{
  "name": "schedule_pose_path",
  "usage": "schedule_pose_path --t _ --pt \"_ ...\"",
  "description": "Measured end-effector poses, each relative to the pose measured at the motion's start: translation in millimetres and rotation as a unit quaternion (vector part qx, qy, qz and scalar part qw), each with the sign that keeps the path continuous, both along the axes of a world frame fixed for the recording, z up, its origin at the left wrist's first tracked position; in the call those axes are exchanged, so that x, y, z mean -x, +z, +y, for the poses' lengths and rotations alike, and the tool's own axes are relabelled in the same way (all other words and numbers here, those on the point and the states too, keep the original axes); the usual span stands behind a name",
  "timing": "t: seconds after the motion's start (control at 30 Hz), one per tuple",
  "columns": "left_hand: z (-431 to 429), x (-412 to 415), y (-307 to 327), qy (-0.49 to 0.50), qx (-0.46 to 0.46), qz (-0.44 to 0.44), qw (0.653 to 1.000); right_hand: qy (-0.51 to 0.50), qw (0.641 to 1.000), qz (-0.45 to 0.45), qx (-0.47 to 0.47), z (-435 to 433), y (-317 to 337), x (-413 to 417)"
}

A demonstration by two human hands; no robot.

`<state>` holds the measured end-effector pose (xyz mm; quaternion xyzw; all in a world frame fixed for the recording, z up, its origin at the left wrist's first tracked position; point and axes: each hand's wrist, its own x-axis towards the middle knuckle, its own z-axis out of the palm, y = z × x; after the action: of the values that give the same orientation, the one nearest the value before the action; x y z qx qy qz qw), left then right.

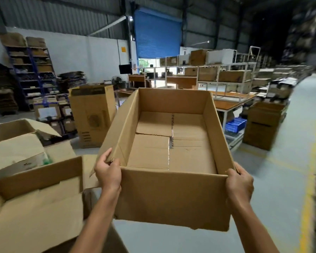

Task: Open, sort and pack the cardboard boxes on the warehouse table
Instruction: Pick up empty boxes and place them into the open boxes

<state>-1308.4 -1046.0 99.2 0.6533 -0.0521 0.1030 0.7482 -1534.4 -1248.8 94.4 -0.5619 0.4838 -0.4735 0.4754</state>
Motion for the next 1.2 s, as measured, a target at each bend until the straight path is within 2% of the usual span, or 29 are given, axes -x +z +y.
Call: schedule_pose_path --t 0.17,0.37,0.53,0.7,1.2 --pt "-87.2 -27.3 -41.0 -0.025 0.006 0.051 0.998 -0.012 0.999 0.039 0.006 -89.0 -29.9 -25.7" --pt "-188.6 -85.6 -71.0 -0.003 -0.011 0.104 0.994 -0.002 0.996 0.092 0.004 -196.1 -43.7 -89.4" --pt "-258.7 -126.8 -88.2 -0.012 -0.056 0.118 0.991 0.013 0.988 0.150 -0.013 -280.4 -65.9 -137.0" --pt "-305.9 -170.2 -100.9 -0.015 -0.087 0.120 0.989 0.041 0.987 0.156 -0.025 -336.4 -82.2 -180.2" --pt "-428.8 -325.2 -122.7 0.173 -0.110 0.159 0.966 0.180 0.967 0.169 -0.056 -506.8 -115.0 -413.3"
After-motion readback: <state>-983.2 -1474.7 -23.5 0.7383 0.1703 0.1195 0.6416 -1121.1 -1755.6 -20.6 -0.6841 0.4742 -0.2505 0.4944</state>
